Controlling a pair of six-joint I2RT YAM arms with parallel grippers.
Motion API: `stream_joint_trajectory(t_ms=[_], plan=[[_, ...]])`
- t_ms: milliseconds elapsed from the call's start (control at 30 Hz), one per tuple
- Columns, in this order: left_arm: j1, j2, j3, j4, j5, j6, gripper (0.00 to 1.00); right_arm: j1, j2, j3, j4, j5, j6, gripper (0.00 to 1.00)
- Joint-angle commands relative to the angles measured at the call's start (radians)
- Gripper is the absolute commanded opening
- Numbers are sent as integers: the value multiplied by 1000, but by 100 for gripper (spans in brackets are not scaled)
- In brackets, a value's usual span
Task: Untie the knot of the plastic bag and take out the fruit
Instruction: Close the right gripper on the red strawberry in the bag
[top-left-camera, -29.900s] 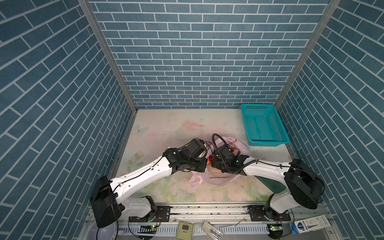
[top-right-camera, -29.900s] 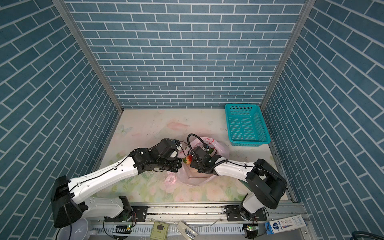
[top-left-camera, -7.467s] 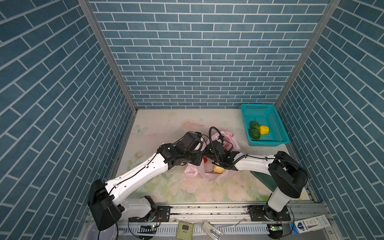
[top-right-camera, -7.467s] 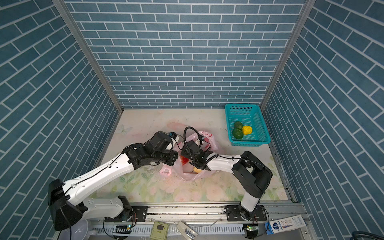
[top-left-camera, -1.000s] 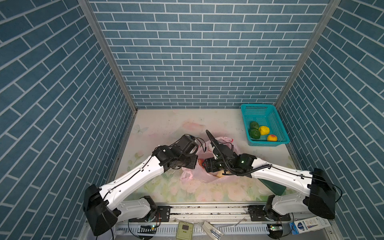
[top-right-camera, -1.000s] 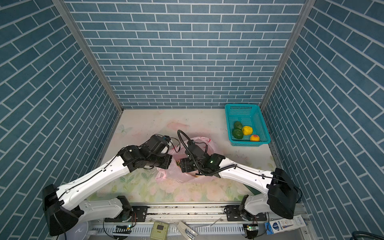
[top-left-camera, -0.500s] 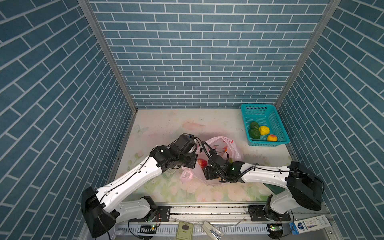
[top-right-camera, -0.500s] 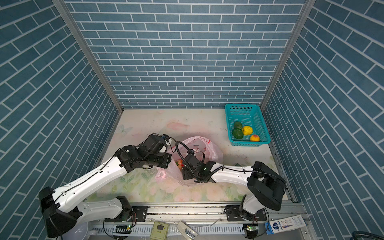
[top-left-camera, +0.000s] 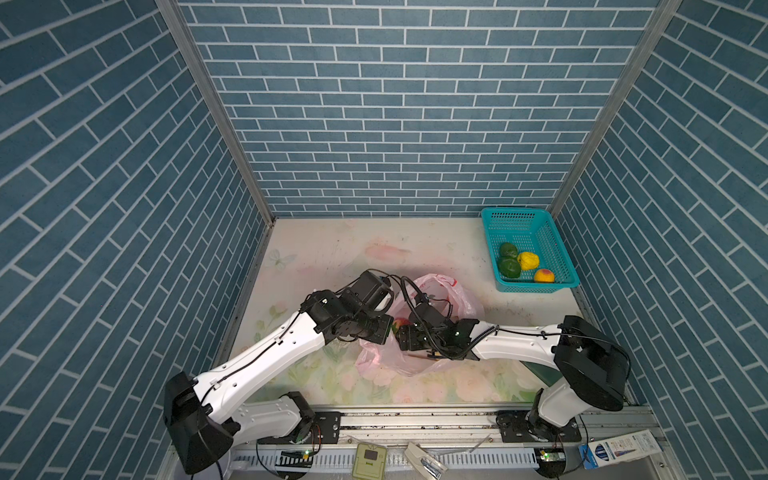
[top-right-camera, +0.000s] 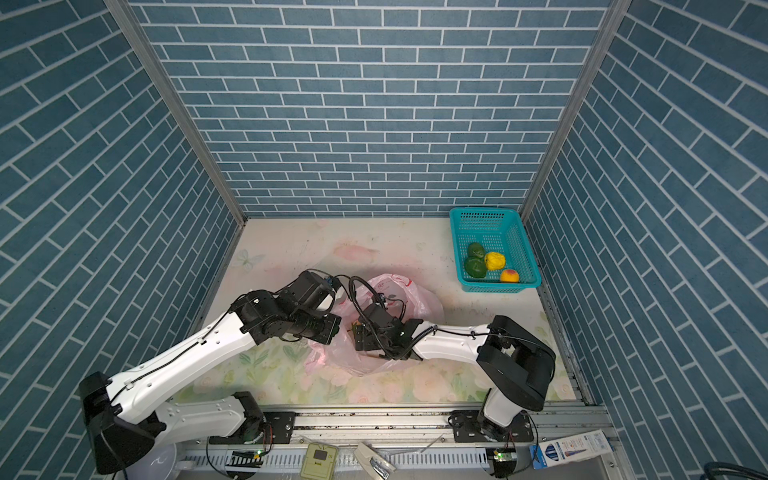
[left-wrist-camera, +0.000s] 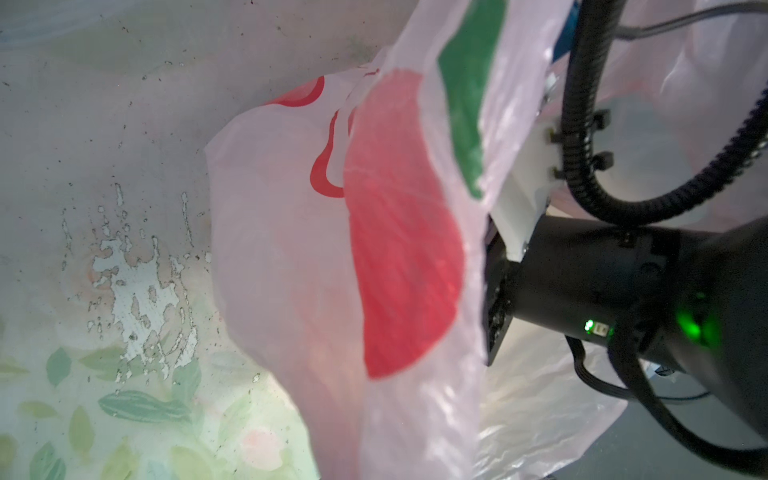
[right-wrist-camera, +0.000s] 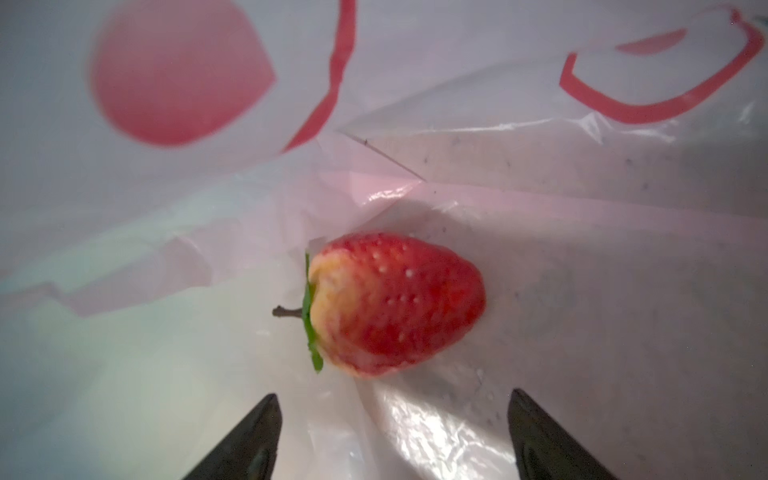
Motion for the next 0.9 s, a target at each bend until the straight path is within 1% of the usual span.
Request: stream_joint_trajectory(t_ms=[0, 133, 300, 400, 433, 633, 733, 867], plan=[[4, 18, -1, -34, -4, 31, 0, -4, 48, 63, 19, 20, 39, 86], [4, 28, 4, -15, -4, 32, 0, -4, 92, 84, 35, 30, 30, 87], [4, 28, 19, 9, -16, 32, 0, -4, 158, 159, -34, 75, -1, 89], [4, 18, 23, 24, -21, 30, 0, -5, 184, 166, -33, 87, -1, 89], [5, 16, 23, 27, -24, 28, 0, -6, 192, 166, -32, 83, 2, 88], [4, 6, 16, 45, -32, 21, 0, -6, 166, 129, -42, 99, 25, 69], [4, 4, 10, 59, -35, 14, 0, -9, 130, 100, -53, 120, 28, 56], [4, 4, 3, 74, -34, 10, 0, -16, 85, 71, -55, 120, 26, 51]])
